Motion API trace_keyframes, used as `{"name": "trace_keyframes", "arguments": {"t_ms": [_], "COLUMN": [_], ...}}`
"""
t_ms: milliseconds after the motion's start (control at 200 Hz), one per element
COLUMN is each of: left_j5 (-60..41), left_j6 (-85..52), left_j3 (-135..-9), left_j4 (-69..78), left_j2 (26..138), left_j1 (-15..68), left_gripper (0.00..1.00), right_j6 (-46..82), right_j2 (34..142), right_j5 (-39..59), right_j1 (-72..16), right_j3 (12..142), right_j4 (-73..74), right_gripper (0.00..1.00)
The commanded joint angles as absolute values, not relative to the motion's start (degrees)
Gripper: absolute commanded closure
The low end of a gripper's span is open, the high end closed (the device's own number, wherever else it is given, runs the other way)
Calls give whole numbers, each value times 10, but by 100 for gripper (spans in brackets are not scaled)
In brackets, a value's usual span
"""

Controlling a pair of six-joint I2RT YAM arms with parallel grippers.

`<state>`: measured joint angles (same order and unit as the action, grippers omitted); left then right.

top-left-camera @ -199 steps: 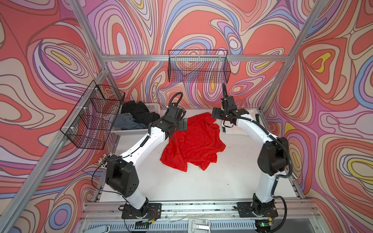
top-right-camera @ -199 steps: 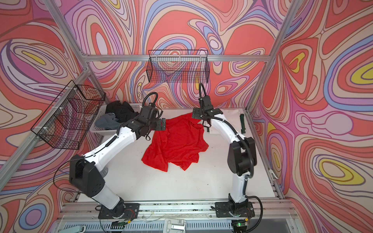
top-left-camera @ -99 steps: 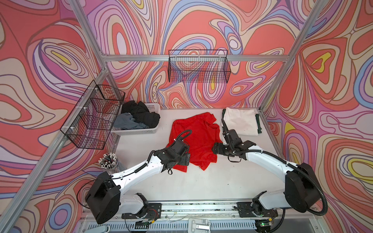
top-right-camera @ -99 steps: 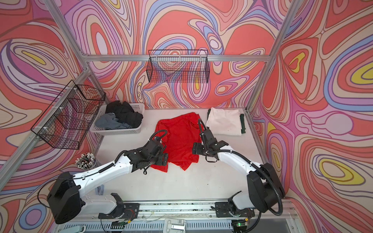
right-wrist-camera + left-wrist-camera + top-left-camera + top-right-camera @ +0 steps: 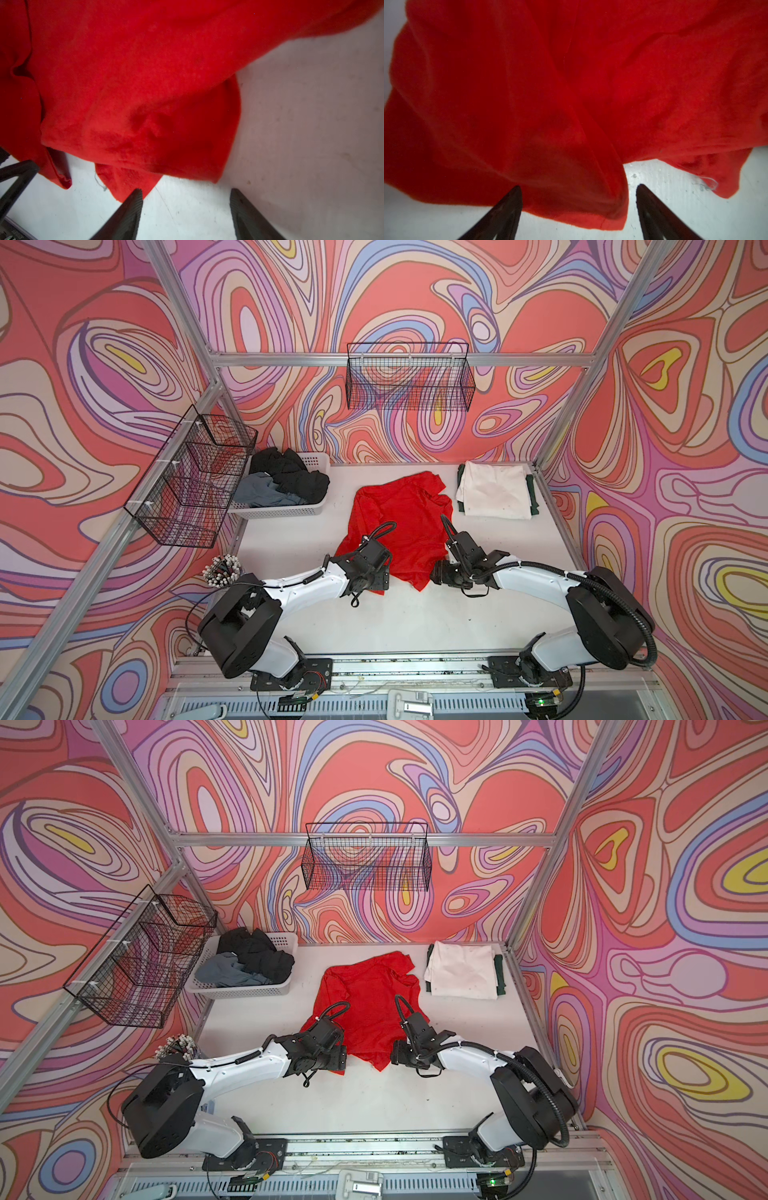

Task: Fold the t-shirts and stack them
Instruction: 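Grasp the near hem of the red t-shirt with both grippers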

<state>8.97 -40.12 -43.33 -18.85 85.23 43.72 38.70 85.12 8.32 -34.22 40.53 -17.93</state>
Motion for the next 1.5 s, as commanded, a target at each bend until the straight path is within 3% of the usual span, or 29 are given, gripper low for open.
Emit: {"name": "trace_keyframes", "arguments": {"t_ms": [0, 95, 240, 396, 481, 816, 1072, 1312, 1497], "left_j5": [99, 98, 105, 142, 153, 154, 125, 164, 174], "left_j6": [-419, -422, -422, -414, -405, -349, -319, -379, -447], "left_j3": [-423, -424, -434, -447, -452, -453, -482, -440, -380], "left_j4": [-168, -160, -175, -225, -255, -347, -386, -426, -408], "left_j2": [879, 901, 909, 880, 853, 665, 659, 647, 594], "left_j1": [437, 437, 437, 433, 423, 333, 244, 235, 232], "left_gripper": [17, 23, 62, 100, 100, 100, 100, 100, 100], "right_j6": [396, 394, 393, 410, 407, 386, 416, 480, 469], "right_j2": [875, 890, 906, 910, 914, 846, 746, 683, 648], "right_j5": [69, 57, 30, -17, -42, -171, -270, -272, -217], "right_j1": [-351, -353, -354, -353, -353, -353, -353, -353, -353], "right_j3": [411, 419, 430, 441, 467, 518, 516, 521, 519], "right_j4": [-172, -172, -170, -154, -170, -329, -453, -568, -545], "right_gripper": [30, 32, 45, 87, 100, 100, 100, 100, 100]}}
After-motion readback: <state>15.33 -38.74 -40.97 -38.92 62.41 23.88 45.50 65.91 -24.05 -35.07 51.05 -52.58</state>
